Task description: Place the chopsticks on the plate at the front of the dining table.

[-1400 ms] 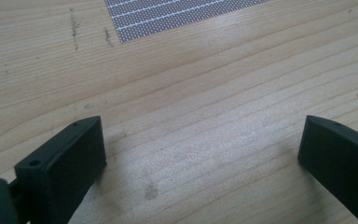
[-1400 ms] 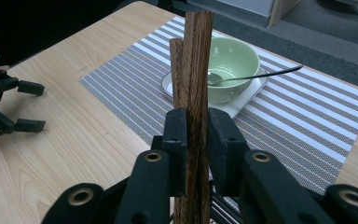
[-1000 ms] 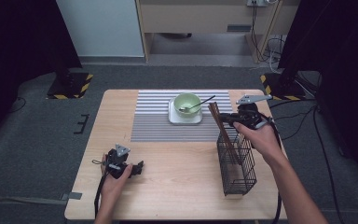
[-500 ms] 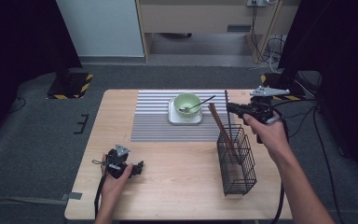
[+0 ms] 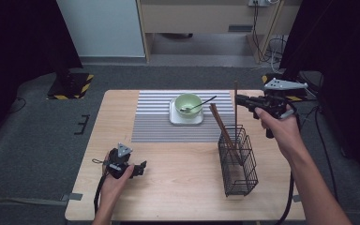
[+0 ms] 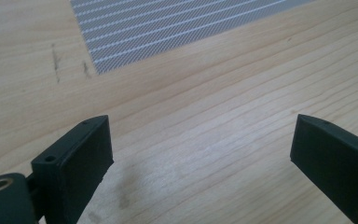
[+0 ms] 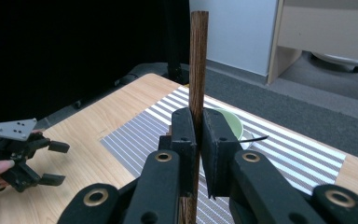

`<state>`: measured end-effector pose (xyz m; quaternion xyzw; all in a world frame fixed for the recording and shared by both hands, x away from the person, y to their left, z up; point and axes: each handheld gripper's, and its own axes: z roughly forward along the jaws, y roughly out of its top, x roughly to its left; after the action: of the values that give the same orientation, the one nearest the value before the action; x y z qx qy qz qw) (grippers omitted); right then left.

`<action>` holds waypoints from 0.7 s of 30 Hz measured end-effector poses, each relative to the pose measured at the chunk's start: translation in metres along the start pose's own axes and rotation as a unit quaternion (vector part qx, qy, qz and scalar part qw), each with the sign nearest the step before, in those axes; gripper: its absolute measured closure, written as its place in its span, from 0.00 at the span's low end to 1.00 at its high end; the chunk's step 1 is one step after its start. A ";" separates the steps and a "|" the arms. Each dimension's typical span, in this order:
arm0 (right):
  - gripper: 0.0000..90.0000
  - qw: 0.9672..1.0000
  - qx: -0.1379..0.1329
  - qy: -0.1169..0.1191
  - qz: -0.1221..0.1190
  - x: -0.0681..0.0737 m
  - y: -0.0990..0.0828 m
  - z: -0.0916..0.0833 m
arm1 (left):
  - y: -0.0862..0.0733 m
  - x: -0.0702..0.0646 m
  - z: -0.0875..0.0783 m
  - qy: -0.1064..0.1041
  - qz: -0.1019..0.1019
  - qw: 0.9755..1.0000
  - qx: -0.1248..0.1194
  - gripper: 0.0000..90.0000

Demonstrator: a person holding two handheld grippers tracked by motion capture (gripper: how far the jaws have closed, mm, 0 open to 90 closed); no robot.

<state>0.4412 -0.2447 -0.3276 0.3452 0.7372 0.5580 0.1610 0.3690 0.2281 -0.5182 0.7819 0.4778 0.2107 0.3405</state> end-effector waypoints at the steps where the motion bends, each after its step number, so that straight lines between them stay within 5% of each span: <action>1: 0.94 1.000 -0.001 0.001 -0.001 -0.001 0.000 0.000 | 0.004 0.000 -0.003 -0.002 -0.001 1.000 -0.005 0.05; 5: 0.94 1.000 -0.007 0.007 0.000 -0.002 -0.002 -0.001 | 0.018 -0.002 -0.011 -0.021 -0.010 0.999 -0.026 0.04; 13: 0.94 1.000 -0.020 0.007 0.001 -0.006 0.000 -0.008 | 0.034 -0.011 -0.016 -0.015 0.014 0.999 -0.050 0.04; 21: 0.94 0.999 -0.043 0.006 -0.010 0.001 0.023 -0.022 | 0.047 -0.020 -0.026 -0.027 0.030 0.997 -0.066 0.04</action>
<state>0.4341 -0.2561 -0.2990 0.3272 0.7172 0.5893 0.1768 0.3710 0.2048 -0.4663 0.7773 0.4299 0.2310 0.3971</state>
